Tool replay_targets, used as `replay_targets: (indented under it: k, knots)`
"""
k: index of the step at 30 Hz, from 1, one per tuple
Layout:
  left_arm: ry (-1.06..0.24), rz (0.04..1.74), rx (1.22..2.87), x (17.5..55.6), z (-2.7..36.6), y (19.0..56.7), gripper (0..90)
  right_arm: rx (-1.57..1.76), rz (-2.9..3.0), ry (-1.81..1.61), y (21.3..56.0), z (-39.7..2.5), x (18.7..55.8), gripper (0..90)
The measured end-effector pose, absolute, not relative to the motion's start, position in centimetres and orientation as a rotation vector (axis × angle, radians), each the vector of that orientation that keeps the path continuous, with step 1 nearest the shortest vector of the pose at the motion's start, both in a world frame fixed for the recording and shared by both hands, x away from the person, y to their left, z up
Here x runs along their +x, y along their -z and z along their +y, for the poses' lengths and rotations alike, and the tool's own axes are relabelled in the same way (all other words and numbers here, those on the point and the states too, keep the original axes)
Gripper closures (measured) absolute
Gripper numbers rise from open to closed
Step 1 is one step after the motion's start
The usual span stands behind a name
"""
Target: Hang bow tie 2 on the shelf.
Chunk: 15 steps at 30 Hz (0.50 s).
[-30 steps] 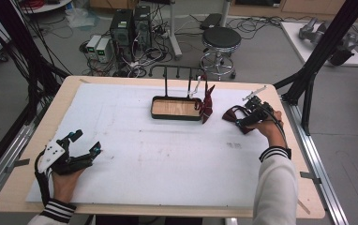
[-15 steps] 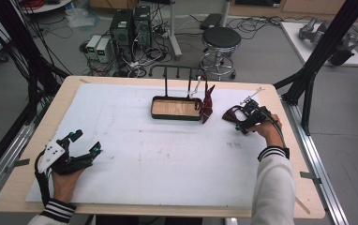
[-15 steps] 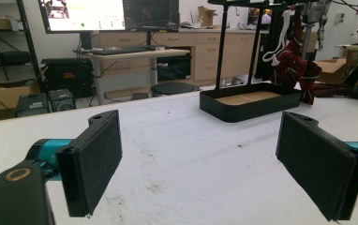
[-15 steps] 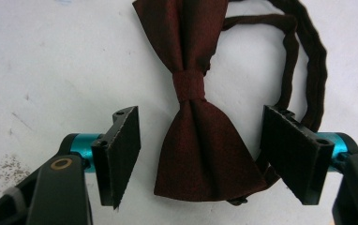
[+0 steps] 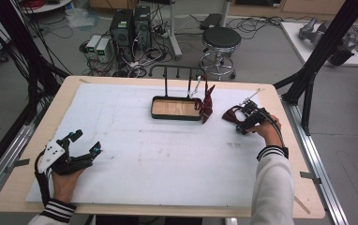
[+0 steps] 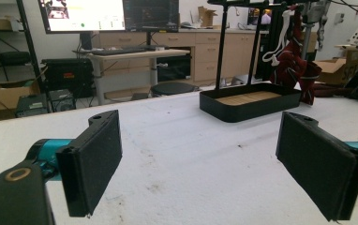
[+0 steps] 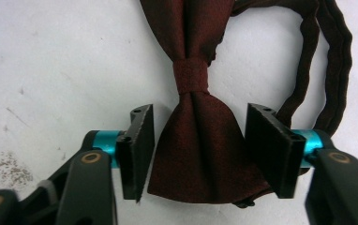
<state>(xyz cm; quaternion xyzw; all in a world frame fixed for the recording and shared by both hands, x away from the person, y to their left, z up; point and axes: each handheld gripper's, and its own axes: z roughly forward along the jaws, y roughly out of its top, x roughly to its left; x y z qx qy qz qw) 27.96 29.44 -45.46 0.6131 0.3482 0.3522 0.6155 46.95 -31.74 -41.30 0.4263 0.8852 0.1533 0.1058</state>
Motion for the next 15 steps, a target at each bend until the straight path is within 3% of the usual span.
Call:
replay_targets:
  k: [4, 8, 15]
  knots:
    - [-0.811, 0.802, 1.414, 27.95, 29.44, 45.46, 15.0, 1.280, 2.612, -0.452, 41.42, -31.75, 47.03, 51.1]
    - [-0.812, 0.802, 1.413, 27.95, 29.43, 45.46, 15.0, 1.300, 2.632, -0.478, 41.33, -31.76, 47.03, 65.3]
    - [-0.812, 0.802, 1.414, 27.95, 29.43, 45.46, 15.0, 1.297, 2.650, -0.473, 41.23, -31.56, 47.02, 76.6]
